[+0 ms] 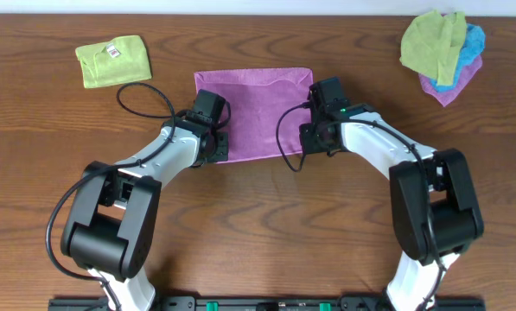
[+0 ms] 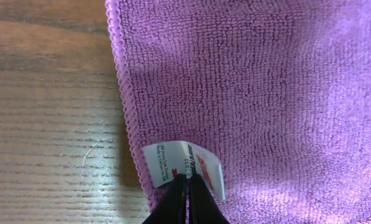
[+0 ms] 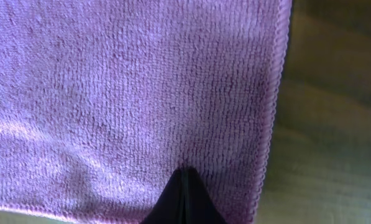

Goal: Fold the cloth

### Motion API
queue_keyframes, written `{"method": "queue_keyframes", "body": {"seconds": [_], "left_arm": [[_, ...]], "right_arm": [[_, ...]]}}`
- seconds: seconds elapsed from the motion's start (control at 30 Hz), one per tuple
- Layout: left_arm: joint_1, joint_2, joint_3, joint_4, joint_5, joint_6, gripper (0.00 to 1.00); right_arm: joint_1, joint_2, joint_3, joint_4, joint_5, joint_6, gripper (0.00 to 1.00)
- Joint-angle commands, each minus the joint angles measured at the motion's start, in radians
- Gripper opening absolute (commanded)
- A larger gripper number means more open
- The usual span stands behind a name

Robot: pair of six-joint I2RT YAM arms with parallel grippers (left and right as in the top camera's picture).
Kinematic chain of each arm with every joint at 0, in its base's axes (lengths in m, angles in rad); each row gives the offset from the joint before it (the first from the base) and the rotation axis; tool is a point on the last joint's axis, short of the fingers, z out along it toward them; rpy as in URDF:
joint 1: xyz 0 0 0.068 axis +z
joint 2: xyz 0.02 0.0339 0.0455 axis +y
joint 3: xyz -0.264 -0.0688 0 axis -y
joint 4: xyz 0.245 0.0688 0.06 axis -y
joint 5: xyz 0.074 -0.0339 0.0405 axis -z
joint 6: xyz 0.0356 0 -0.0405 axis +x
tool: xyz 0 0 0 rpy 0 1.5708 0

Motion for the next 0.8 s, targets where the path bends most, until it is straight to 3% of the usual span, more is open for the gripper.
{"method": "queue_keyframes", "body": {"seconds": [0.0, 0.33, 0.6, 0.77], "left_arm": [[-0.004, 0.012, -0.036, -0.06, -0.016, -0.005, 0.06], [-0.055, 0.005, -0.036, -0.397, -0.016, -0.032, 0.06], [-0.171, -0.058, -0.036, -0.446, -0.046, -0.098, 0.06], [-0.154, -0.131, -0.036, -0.451, -0.118, -0.117, 0.06]], "right_arm": [[0.012, 0.042, -0.055, -0.076, -0.006, -0.002, 0.02], [0.068, 0.039, -0.055, -0.308, -0.071, 0.039, 0.02], [0.17, 0.009, -0.056, -0.427, -0.065, 0.089, 0.01], [0.153, -0.039, -0.056, -0.43, -0.051, 0.091, 0.02]]}}
